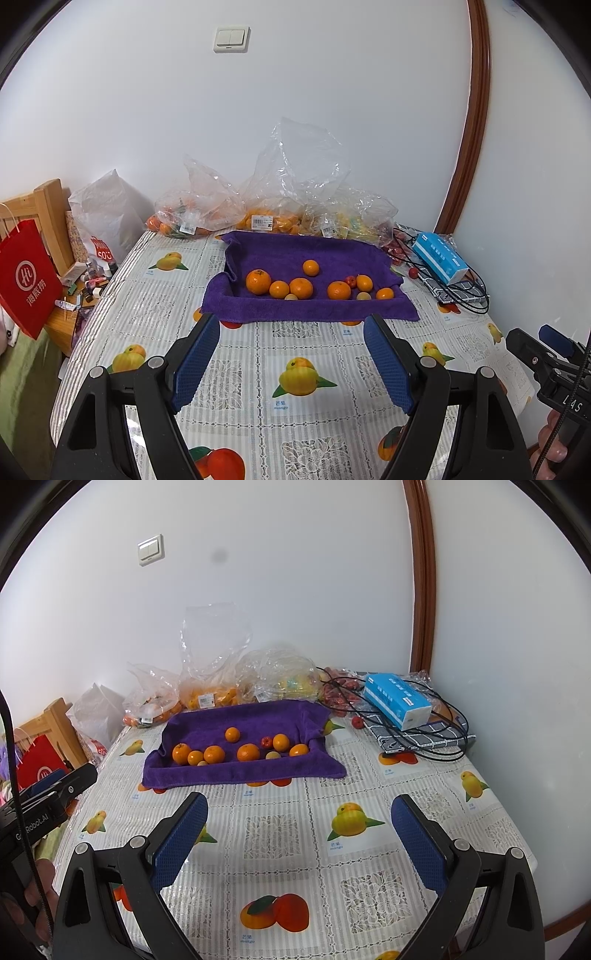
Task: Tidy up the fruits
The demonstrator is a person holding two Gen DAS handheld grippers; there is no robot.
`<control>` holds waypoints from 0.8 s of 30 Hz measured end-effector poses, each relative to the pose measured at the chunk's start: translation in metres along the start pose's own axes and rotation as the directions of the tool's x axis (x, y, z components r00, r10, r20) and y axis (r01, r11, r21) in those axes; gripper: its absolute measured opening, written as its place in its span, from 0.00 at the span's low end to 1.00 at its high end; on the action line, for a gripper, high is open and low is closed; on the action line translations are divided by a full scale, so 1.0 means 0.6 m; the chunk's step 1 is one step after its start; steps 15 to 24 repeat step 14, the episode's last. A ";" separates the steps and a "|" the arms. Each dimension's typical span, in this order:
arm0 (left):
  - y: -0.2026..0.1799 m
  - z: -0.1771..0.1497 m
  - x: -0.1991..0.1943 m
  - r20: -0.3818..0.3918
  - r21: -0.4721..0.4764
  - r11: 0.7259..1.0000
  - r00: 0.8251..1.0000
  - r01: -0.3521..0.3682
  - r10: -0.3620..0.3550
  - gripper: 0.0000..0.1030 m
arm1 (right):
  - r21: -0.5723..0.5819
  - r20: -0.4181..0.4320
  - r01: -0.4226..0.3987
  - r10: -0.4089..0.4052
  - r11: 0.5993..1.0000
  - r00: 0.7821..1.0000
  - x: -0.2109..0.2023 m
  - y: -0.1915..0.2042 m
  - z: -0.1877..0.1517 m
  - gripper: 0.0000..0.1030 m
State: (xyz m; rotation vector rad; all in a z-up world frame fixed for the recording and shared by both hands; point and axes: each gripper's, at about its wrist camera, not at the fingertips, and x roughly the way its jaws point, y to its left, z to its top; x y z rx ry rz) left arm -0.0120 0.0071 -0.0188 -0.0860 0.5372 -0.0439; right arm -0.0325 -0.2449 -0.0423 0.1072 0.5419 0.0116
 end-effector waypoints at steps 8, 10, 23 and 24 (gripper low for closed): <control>0.001 0.000 -0.001 0.000 0.000 1.000 1.000 0.000 0.000 0.77 | 0.000 0.001 -0.005 0.005 1.000 1.000 -0.003 0.000 0.001 0.96; 0.001 0.000 0.000 0.000 0.001 1.000 1.000 0.001 -0.001 0.77 | 0.001 0.002 -0.008 0.008 1.000 1.000 -0.004 -0.001 0.002 0.96; 0.000 0.001 0.000 0.001 0.002 1.000 1.000 0.002 -0.002 0.77 | -0.002 0.008 -0.010 0.010 1.000 1.000 -0.006 -0.001 0.002 0.96; 0.000 0.001 0.000 0.001 0.002 1.000 1.000 0.002 -0.002 0.77 | -0.002 0.008 -0.010 0.010 1.000 1.000 -0.006 -0.001 0.002 0.96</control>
